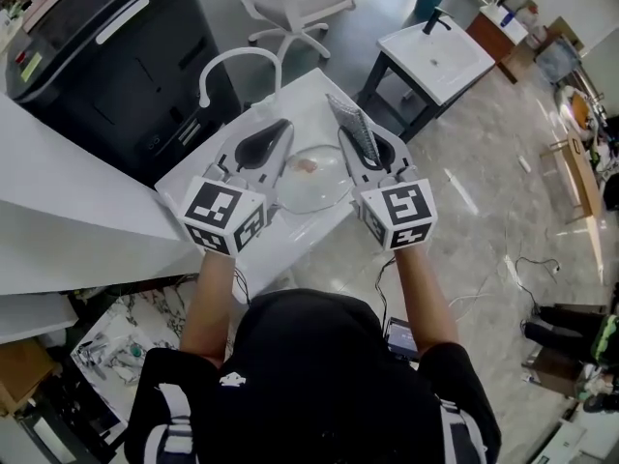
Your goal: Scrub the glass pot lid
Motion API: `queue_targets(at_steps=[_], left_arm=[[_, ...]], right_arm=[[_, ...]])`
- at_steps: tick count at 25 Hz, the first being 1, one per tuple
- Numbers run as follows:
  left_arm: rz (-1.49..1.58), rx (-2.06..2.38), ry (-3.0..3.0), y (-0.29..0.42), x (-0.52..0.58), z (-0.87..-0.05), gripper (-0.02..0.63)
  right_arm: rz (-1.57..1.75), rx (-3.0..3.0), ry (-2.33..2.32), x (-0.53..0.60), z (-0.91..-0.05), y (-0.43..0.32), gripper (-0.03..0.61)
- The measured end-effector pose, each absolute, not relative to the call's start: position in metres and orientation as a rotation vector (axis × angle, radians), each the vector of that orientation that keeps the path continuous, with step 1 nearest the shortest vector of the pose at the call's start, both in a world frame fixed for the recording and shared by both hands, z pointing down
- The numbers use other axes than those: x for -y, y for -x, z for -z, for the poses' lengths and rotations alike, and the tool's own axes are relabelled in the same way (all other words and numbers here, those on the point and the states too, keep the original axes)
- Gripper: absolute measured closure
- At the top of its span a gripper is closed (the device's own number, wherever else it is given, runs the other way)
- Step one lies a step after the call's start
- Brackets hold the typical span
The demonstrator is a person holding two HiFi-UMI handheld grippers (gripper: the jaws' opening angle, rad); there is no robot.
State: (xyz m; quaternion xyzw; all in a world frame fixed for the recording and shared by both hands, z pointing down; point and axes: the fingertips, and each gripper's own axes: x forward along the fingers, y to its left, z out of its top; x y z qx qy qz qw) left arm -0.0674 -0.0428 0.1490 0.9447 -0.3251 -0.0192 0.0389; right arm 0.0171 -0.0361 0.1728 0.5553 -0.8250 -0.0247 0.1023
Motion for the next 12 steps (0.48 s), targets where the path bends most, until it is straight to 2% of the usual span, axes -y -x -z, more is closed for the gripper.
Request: queue_targets(at_steps=[12], left_arm=[[0.026, 0.922, -2.876, 0.081, 0.059, -0.172, 0.600]], right_arm=[[0.006, 2.339, -1.638, 0.051, -0.203, -0.013, 0.508]])
